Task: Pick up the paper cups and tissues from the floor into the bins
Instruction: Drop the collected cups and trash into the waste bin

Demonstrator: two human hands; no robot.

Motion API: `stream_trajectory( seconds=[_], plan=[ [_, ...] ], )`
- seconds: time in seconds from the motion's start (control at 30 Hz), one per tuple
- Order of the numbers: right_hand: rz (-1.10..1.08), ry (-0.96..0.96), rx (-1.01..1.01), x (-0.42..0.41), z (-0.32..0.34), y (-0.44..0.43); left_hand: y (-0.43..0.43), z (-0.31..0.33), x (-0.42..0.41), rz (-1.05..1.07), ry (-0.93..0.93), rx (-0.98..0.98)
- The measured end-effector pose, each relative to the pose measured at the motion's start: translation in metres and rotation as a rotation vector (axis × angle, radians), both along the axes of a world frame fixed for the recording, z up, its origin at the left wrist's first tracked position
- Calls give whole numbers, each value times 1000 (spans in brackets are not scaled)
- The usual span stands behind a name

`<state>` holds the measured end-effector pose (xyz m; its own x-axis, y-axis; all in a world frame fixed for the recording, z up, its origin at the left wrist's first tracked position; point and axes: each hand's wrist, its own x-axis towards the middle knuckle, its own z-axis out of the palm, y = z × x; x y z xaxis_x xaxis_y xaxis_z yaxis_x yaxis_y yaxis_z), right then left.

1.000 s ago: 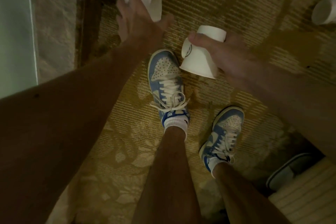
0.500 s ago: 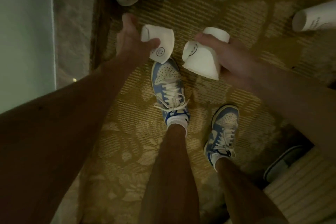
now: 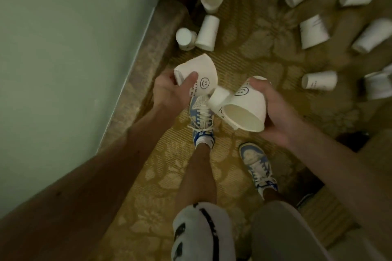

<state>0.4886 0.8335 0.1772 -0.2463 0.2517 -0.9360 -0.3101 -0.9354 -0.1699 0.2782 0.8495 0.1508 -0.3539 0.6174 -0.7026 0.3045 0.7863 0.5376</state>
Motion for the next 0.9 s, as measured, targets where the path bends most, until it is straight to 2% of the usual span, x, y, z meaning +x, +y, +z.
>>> stream_trajectory(
  seconds=[0.13, 0.27, 0.4, 0.63, 0.77, 0.9],
  plan=[
    [-72, 140, 85, 14, 85, -2, -21, 93, 24, 209, -95, 123],
    [-37, 244, 162, 21, 185, -12, -50, 206, 47, 385, -202, 224],
    [9, 337, 202, 20, 289, -31, -85, 322, 57, 443, -161, 418],
    [343, 508, 260, -42, 439, -99, -203, 513, 33, 673, -97, 782],
    [639, 585, 323, -91, 502, -169, -315, 584, 20, 850, -33, 874],
    [970, 637, 271, -137, 550, -253, -431, 626, 15, 989, 93, 930]
  ],
)
